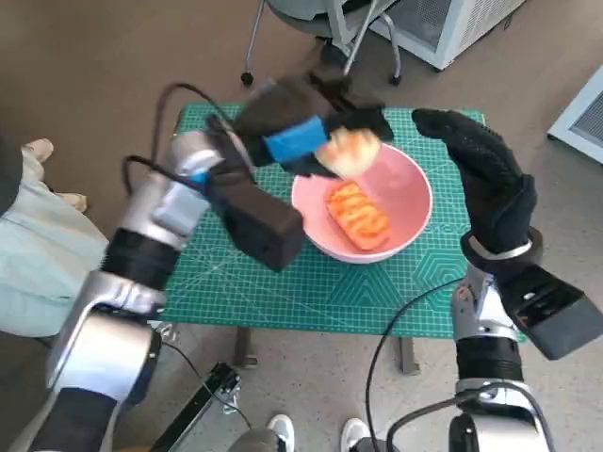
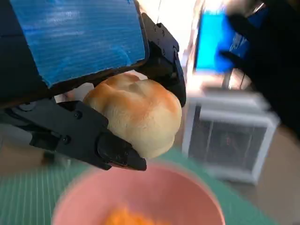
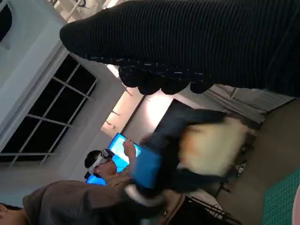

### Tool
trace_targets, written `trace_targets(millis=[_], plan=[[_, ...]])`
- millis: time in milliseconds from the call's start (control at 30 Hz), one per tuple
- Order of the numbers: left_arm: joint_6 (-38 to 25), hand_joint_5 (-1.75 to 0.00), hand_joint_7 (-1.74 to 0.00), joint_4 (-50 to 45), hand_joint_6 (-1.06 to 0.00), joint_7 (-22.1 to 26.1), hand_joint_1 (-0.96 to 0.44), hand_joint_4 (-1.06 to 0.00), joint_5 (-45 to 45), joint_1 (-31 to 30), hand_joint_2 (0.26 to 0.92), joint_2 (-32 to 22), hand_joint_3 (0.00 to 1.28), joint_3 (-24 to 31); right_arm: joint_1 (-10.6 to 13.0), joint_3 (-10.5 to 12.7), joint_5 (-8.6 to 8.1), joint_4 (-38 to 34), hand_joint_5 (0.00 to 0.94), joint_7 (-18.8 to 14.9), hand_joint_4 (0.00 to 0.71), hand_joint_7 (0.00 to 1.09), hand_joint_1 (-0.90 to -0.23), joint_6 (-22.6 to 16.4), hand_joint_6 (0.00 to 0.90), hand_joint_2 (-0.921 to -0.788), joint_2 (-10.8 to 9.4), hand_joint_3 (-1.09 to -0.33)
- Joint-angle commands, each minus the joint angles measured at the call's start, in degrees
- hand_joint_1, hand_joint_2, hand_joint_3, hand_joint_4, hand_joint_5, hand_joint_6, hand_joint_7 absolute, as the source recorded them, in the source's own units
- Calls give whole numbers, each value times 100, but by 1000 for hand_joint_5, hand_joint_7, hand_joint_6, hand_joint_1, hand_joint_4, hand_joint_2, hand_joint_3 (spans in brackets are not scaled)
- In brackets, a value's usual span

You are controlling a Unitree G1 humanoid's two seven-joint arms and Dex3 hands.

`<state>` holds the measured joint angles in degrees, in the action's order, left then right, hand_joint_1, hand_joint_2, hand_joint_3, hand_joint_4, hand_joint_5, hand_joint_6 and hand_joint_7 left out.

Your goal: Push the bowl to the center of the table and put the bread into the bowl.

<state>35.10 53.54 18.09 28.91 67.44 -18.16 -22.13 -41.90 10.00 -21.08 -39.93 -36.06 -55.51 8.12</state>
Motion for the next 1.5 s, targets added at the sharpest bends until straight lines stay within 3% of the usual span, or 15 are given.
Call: trace_targets(millis=[33, 67, 200, 433, 567, 667, 800, 933, 1033, 1167, 1200, 1367, 1500], plan=[[-527, -487, -750, 263, -119, 704, -67, -208, 61, 134, 833, 103, 159, -202, 127, 39, 0, 22, 2, 35, 343, 863, -572, 30, 20, -921, 36, -667], [-607, -336, -696, 263, -76, 787, -103, -167, 67, 136, 825, 114, 130, -223, 133, 44, -5, 32, 2, 36, 344, 860, -577, 36, 22, -921, 41, -664], [-754, -112, -584, 222, -15, 987, -216, -99, -95, 36, 816, 133, 82, -149, 154, 79, -17, 89, 5, 53, 349, 853, -586, 59, 25, -921, 84, -658], [-628, -41, -534, 114, -2, 892, -379, -70, -654, -184, 845, 187, 68, 297, 89, 167, 17, 105, 7, 153, 355, 844, -580, 67, 30, -921, 149, -654], [-309, -29, -523, 96, -11, 713, -406, -76, -1054, -290, 872, 244, 48, 633, 37, 193, 88, 96, 7, 267, 356, 841, -579, 35, 32, -921, 154, -653], [61, -21, -428, 140, -131, 514, -422, -165, -1376, -365, 900, 308, 18, 933, -11, 213, 168, 83, 7, 386, 357, 833, -575, 1, 31, -921, 158, -660], [372, -33, -384, 73, -251, 409, -425, -282, -2056, -506, 915, 458, 34, 1471, -115, 264, 330, 35, 6, 661, 357, 825, -566, 12, 30, -921, 153, -673], [540, -41, -341, -509, -340, 431, -462, -385, -3151, -993, 920, 783, 115, 2152, -195, 305, 748, 140, 5, 1292, 358, 808, -518, 126, 34, -921, 74, -705], [524, -35, -319, -758, -360, 465, -480, -404, -3393, -1153, 921, 871, 167, 2274, -186, 278, 896, 216, 4, 1520, 358, 782, -497, 169, 45, -921, 62, -721], [454, -31, -307, -882, -369, 510, -486, -411, -3445, -1211, 921, 882, 187, 2288, -162, 230, 976, 265, 4, 1669, 359, 770, -489, 202, 50, -921, 81, -727], [327, -30, -306, -1318, -370, 512, -487, -412, -3750, -1435, 921, 1001, 188, 2373, -185, 225, 1083, 330, 4, 1810, 359, 769, -488, 249, 51, -921, 66, -728], [-120, -14, -628, -2736, -188, 360, -409, -376, -4478, -2218, 921, 1323, 262, 2540, -278, 169, 1455, 599, 2, 2229, 356, 757, -490, 423, 50, -921, 59, -742], [-507, -14, -756, -3228, -124, 335, -412, -370, -4721, -2492, 921, 1390, 277, 2592, -331, 122, 1530, 645, 1, 2316, 356, 752, -507, 469, 51, -921, 100, -748]])
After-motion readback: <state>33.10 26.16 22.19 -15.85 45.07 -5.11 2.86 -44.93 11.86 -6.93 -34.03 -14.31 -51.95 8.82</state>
